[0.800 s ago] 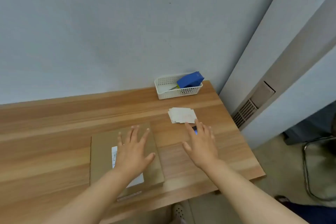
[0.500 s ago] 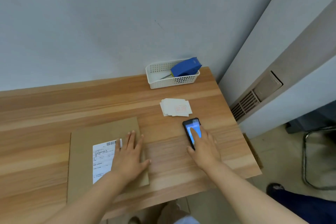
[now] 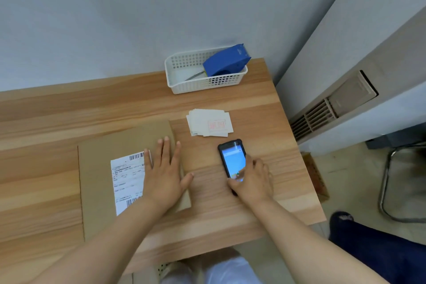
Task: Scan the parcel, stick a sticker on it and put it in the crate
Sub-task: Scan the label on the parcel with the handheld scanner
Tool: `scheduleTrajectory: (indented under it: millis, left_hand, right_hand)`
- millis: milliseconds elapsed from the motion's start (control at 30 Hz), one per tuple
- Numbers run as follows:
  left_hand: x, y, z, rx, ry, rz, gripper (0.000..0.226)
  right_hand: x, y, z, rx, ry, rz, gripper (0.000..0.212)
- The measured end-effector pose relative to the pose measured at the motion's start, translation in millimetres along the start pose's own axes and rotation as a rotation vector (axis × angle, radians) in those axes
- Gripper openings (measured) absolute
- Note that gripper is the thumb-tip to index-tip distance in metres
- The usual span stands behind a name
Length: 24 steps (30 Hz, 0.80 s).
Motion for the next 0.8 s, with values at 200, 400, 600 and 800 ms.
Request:
scheduleTrajectory:
  millis: [200,400,600,800]
  left_hand:
    - [12,1,-10,0.008,-0.035,-0.006,0.086]
    - [12,3,-10,0.019,-0.035,0.005,0.082]
    - [12,4,-9,0.017,-0.045,-0.015,0.081]
    - [11,3,-9,-0.005,-0.033,-0.007,0.088]
  right_hand:
    - [7,8,2,0.000,0.051,-0.090,0.084]
    - [12,15,0,0.088,0.077,-0.120,0.078]
    - [18,9,-2,0.155,0.055,-0.104,0.073]
    - [16,-3,4,0.154,0.073,0.006,0.073]
Point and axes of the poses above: each hand's wrist, its own x-axis towards the middle knuckle, its own y-axis out of the palm, z = x × y, the point moved 4 cm from there along x, towards the middle knuckle, and after that the axes turned 15 degrees about x, right-handed, at the moved point
